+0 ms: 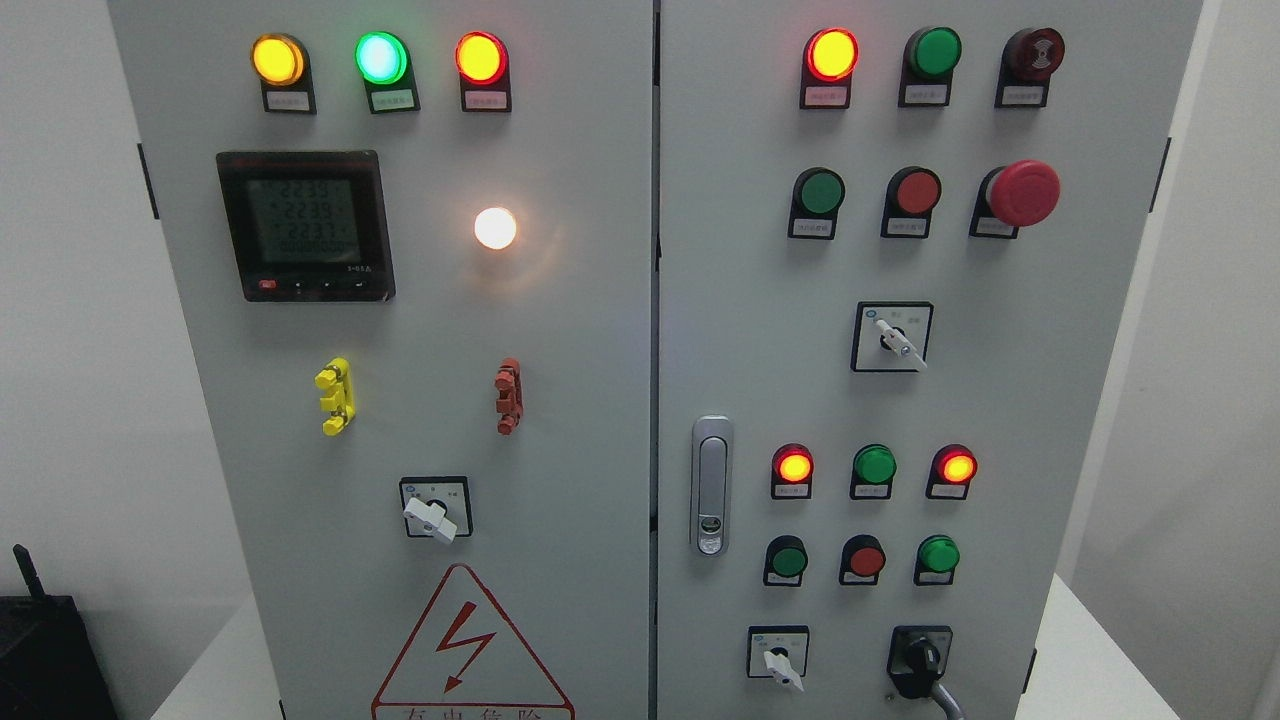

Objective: Trip black knob to open circuit
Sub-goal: 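Grip the black knob with the right hand and twist it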

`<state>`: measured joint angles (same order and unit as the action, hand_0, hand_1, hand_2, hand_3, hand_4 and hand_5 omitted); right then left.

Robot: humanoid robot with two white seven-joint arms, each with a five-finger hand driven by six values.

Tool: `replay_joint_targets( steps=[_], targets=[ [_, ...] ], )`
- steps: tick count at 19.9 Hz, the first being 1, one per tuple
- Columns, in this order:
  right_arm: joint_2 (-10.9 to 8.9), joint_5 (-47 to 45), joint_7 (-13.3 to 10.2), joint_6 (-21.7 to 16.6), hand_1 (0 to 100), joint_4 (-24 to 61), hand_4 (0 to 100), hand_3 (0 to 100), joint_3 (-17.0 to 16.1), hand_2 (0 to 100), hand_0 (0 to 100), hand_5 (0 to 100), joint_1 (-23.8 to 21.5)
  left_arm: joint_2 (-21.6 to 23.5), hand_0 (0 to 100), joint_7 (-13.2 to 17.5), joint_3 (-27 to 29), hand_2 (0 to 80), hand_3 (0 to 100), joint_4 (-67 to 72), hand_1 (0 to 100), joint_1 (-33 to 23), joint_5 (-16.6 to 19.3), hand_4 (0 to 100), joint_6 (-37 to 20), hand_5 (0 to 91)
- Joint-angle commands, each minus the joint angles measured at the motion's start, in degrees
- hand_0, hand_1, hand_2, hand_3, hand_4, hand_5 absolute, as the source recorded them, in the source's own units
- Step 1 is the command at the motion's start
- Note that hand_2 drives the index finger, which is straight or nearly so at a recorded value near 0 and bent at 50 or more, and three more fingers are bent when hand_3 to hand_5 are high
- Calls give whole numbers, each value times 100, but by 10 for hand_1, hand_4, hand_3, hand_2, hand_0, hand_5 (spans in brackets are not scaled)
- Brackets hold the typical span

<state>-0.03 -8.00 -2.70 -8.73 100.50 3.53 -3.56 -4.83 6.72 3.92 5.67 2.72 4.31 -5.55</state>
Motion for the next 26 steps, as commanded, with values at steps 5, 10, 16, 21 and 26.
replay_joint_targets(
  steps=[5,10,16,21,26],
  targets=[
    [-164,0,50,2,0,5,1000,1000,69,19,0,1000,22,-1,120,-4,3,0,0,-93,389,0,0,0,2,0],
    [-164,-9,59,-6,0,5,1000,1000,87,19,0,1000,22,-1,120,-4,3,0,0,-93,389,0,0,0,2,0],
    [-172,-9,103,-6,0,14,1000,1000,95,20,0,1000,30,-1,120,-4,-5,0,0,-93,389,0,0,0,2,0],
    [-164,-9,112,-6,0,14,1000,1000,148,20,0,1000,48,-1,120,-4,3,0,0,-93,389,0,0,0,2,0],
    [-164,-17,112,-6,0,14,1000,1000,157,21,0,1000,57,-1,120,-4,3,0,0,-93,389,0,0,0,2,0]
  ],
)
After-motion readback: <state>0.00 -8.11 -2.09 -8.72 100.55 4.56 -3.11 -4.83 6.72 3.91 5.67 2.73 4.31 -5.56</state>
